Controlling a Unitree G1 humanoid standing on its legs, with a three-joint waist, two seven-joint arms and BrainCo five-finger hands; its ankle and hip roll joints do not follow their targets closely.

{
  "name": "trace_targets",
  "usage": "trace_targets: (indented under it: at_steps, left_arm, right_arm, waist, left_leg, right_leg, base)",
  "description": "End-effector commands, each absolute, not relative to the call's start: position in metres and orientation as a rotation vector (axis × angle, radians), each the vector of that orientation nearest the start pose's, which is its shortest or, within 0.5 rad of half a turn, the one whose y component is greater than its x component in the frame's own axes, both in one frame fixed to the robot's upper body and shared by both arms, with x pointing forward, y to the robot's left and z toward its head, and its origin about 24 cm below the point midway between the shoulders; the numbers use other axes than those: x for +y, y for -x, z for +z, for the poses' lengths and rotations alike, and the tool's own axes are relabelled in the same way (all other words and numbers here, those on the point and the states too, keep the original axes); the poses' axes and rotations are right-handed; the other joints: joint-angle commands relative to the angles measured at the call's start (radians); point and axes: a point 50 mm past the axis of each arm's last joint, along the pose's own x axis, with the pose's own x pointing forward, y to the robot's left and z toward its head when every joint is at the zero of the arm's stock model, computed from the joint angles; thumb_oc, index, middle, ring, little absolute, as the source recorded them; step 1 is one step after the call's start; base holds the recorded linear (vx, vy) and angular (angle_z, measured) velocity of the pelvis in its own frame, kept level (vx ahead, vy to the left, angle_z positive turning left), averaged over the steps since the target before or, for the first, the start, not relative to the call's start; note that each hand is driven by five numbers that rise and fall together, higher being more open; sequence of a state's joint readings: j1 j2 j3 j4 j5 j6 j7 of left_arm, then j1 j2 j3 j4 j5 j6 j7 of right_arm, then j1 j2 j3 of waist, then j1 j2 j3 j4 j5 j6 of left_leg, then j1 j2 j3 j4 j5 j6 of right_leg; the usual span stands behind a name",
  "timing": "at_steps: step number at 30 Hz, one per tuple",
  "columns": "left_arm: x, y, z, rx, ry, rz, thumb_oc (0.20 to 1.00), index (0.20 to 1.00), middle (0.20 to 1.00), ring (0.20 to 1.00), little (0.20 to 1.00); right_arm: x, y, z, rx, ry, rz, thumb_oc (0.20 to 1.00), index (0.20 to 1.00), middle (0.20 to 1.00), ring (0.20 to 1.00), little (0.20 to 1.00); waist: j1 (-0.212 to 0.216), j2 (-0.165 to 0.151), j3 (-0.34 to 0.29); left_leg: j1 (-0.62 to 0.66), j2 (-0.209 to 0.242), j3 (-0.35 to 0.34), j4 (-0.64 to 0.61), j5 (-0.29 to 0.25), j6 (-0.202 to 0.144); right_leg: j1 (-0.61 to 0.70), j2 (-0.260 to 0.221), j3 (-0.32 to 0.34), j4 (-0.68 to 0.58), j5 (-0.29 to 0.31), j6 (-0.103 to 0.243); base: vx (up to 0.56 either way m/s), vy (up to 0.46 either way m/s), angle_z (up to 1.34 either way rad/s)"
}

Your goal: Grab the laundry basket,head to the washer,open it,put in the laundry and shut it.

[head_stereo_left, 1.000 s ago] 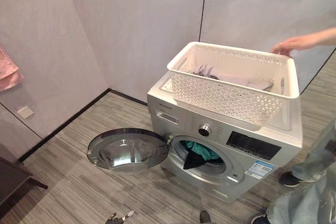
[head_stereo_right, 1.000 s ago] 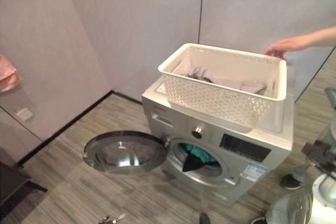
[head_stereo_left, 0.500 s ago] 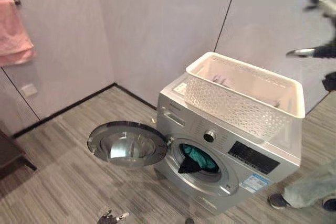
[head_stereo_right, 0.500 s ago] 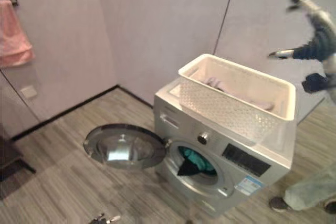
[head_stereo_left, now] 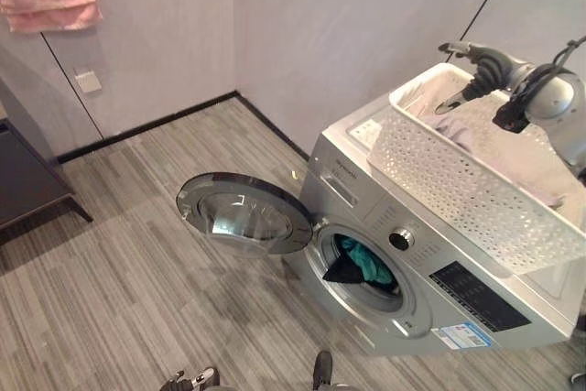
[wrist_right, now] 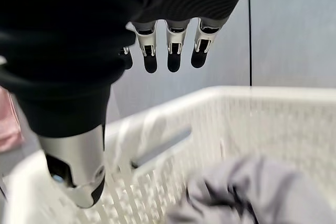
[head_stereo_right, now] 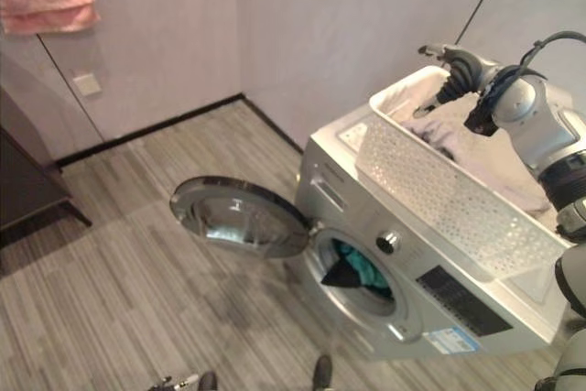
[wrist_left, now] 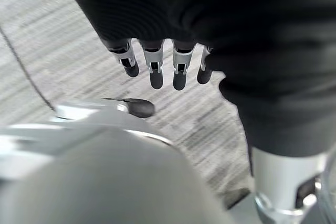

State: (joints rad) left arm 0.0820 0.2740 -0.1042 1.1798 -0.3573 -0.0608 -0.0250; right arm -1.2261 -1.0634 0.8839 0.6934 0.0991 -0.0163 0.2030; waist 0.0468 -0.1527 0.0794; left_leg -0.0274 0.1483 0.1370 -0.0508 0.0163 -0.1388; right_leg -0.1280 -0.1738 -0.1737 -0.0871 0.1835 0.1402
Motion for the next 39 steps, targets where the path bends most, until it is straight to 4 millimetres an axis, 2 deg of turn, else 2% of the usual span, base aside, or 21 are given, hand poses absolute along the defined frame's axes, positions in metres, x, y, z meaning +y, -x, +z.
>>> trace_targets:
  at_steps: [1, 4, 5, 6, 8, 12, 15, 19, 21, 26, 32, 34, 35, 37, 38, 39]
  left_arm:
    - [0.243, -0.107, -0.150, 1.039, 0.035, 0.230, 1.000, 1.000, 1.000, 1.000, 1.000]
    - [0.244, -0.113, -0.148, 1.019, 0.039, 0.234, 1.000, 1.000, 1.000, 1.000, 1.000]
    - [0.244, -0.112, -0.149, 1.022, 0.032, 0.230, 1.000, 1.000, 1.000, 1.000, 1.000]
    - [0.245, -0.112, -0.149, 1.022, 0.032, 0.230, 1.000, 1.000, 1.000, 1.000, 1.000]
    - [0.247, -0.108, -0.150, 1.038, 0.035, 0.241, 1.000, 1.000, 1.000, 1.000, 1.000]
    - [0.250, -0.108, -0.148, 1.023, 0.048, 0.253, 1.000, 1.000, 1.000, 1.000, 1.000]
    - [0.247, -0.114, -0.145, 0.986, 0.057, 0.234, 1.000, 1.000, 1.000, 1.000, 1.000]
    - [0.245, -0.121, -0.143, 0.957, 0.062, 0.226, 1.000, 1.000, 1.000, 1.000, 1.000]
    - [0.244, -0.125, -0.142, 0.939, 0.077, 0.236, 1.000, 1.000, 1.000, 1.000, 1.000]
    - [0.244, -0.128, -0.140, 0.924, 0.084, 0.248, 1.000, 1.000, 1.000, 1.000, 1.000]
    - [0.250, -0.134, -0.137, 0.899, 0.109, 0.299, 1.000, 1.000, 1.000, 1.000, 1.000]
    - [0.250, -0.137, -0.135, 0.886, 0.116, 0.302, 1.000, 1.000, 1.000, 1.000, 1.000]
    - [0.247, -0.139, -0.135, 0.874, 0.125, 0.292, 1.000, 1.000, 1.000, 1.000, 1.000]
    - [0.245, -0.142, -0.134, 0.862, 0.133, 0.275, 1.000, 1.000, 1.000, 1.000, 1.000]
    - [0.245, -0.141, -0.134, 0.862, 0.131, 0.275, 1.000, 1.000, 1.000, 1.000, 1.000]
    - [0.242, -0.143, -0.134, 0.862, 0.129, 0.263, 1.000, 1.000, 1.000, 1.000, 1.000]
  right_arm:
    - [-0.294, -0.371, 0.314, -0.039, 1.350, -0.064, 1.000, 1.000, 1.000, 1.000, 1.000]
    - [-0.318, -0.366, 0.313, 0.037, 1.364, -0.139, 1.000, 1.000, 1.000, 1.000, 1.000]
    - [-0.331, -0.360, 0.316, 0.052, 1.344, -0.188, 1.000, 1.000, 1.000, 1.000, 1.000]
    - [-0.331, -0.360, 0.316, 0.053, 1.344, -0.188, 1.000, 1.000, 1.000, 1.000, 1.000]
    - [-0.351, -0.348, 0.319, 0.084, 1.329, -0.246, 1.000, 1.000, 1.000, 1.000, 1.000]
    - [-0.369, -0.338, 0.313, 0.151, 1.316, -0.267, 1.000, 1.000, 1.000, 1.000, 1.000]
    - [-0.362, -0.341, 0.298, 0.160, 1.275, -0.180, 1.000, 1.000, 1.000, 1.000, 1.000]
    - [-0.355, -0.344, 0.291, 0.164, 1.280, -0.131, 1.000, 1.000, 1.000, 1.000, 1.000]
    - [-0.344, -0.348, 0.285, 0.141, 1.272, -0.080, 1.000, 1.000, 1.000, 1.000, 1.000]
    - [-0.339, -0.351, 0.279, 0.138, 1.267, -0.052, 1.000, 1.000, 1.000, 1.000, 1.000]
    - [-0.317, -0.364, 0.262, 0.114, 1.272, 0.013, 1.000, 1.000, 1.000, 1.000, 1.000]
    - [-0.310, -0.366, 0.250, 0.136, 1.305, 0.063, 1.000, 1.000, 1.000, 1.000, 1.000]
    - [-0.308, -0.363, 0.228, 0.186, 1.317, 0.128, 1.000, 1.000, 1.000, 1.000, 1.000]
    - [-0.310, -0.359, 0.199, 0.268, 1.321, 0.194, 1.000, 1.000, 1.000, 1.000, 1.000]
    - [-0.310, -0.359, 0.199, 0.269, 1.320, 0.194, 1.000, 1.000, 1.000, 1.000, 1.000]
    - [-0.311, -0.355, 0.176, 0.328, 1.310, 0.231, 1.000, 1.000, 1.000, 1.000, 1.000]
  waist:
    - [0.013, -0.003, 0.056]
    - [0.019, 0.003, 0.070]
    - [0.019, 0.008, 0.070]
    - [0.019, 0.008, 0.069]
    - [0.016, 0.013, 0.068]
    - [0.012, 0.019, 0.079]
    - [0.010, 0.021, 0.112]
    - [0.010, 0.022, 0.130]
    - [0.012, 0.020, 0.143]
    - [0.018, 0.014, 0.155]
    - [0.035, 0.006, 0.185]
    - [0.039, 0.003, 0.201]
    - [0.042, 0.003, 0.216]
    - [0.049, 0.004, 0.232]
    - [0.049, 0.003, 0.231]
    - [0.052, 0.006, 0.246]
  left_leg:
    - [-0.084, 0.059, -0.069, -0.003, 0.024, -0.025]
    - [-0.103, 0.061, -0.082, -0.006, 0.037, -0.029]
    - [-0.110, 0.063, -0.087, -0.012, 0.042, -0.030]
    - [-0.110, 0.063, -0.088, -0.012, 0.043, -0.030]
    - [-0.116, 0.065, -0.091, -0.017, 0.047, -0.033]
    - [-0.124, 0.066, -0.092, -0.016, 0.046, -0.032]
    - [-0.136, 0.072, -0.082, -0.001, 0.047, -0.032]
    - [-0.146, 0.074, -0.081, 0.002, 0.051, -0.034]
    - [-0.156, 0.074, -0.085, 0.004, 0.053, -0.034]
    - [-0.171, 0.075, -0.090, 0.004, 0.057, -0.035]
    - [-0.198, 0.078, -0.098, 0.011, 0.060, -0.035]
    - [-0.211, 0.079, -0.103, 0.017, 0.062, -0.035]
    - [-0.226, 0.081, -0.109, 0.021, 0.065, -0.036]
    - [-0.243, 0.082, -0.116, 0.023, 0.069, -0.039]
    - [-0.244, 0.082, -0.117, 0.024, 0.068, -0.039]
    - [-0.255, 0.081, -0.122, 0.026, 0.073, -0.039]
  right_leg:
    - [0.035, -0.074, -0.013, 0.059, -0.133, 0.076]
    - [0.027, -0.072, -0.026, 0.060, -0.136, 0.071]
    - [0.024, -0.070, -0.032, 0.060, -0.139, 0.070]
    - [0.024, -0.069, -0.032, 0.060, -0.139, 0.070]
    - [0.020, -0.067, -0.039, 0.063, -0.142, 0.070]
    - [0.000, -0.065, -0.029, 0.074, -0.144, 0.069]
    - [-0.034, -0.063, -0.007, 0.087, -0.139, 0.070]
    - [-0.047, -0.061, -0.005, 0.089, -0.139, 0.068]
    - [-0.052, -0.060, -0.005, 0.086, -0.138, 0.066]
    - [-0.058, -0.057, -0.006, 0.080, -0.137, 0.065]
    - [-0.077, -0.048, -0.010, 0.079, -0.135, 0.061]
    - [-0.084, -0.045, -0.011, 0.079, -0.134, 0.060]
    - [-0.089, -0.043, -0.014, 0.078, -0.134, 0.059]
    - [-0.095, -0.041, -0.020, 0.077, -0.133, 0.059]
    - [-0.095, -0.041, -0.020, 0.077, -0.133, 0.059]
    - [-0.100, -0.039, -0.022, 0.076, -0.132, 0.057]
  base:
    - [-0.02, -0.012, 0.11]
    - [-0.01, -0.025, 0.13]
    - [0.02, -0.021, 0.09]
    - [0.02, -0.016, 0.18]
    - [0.03, -0.020, 0.15]
    - [-0.01, -0.005, -0.03]
    - [-0.03, -0.014, -0.16]
    - [-0.02, -0.004, -0.07]
    - [0.00, 0.000, 0.00]
    - [0.00, 0.000, 0.00]
    - [-0.01, -0.008, 0.00]
    - [-0.03, -0.034, 0.01]
    - [-0.03, -0.045, 0.06]
    - [-0.02, -0.040, 0.08]
    - [-0.03, -0.037, 0.05]
    - [-0.03, -0.031, 0.05]
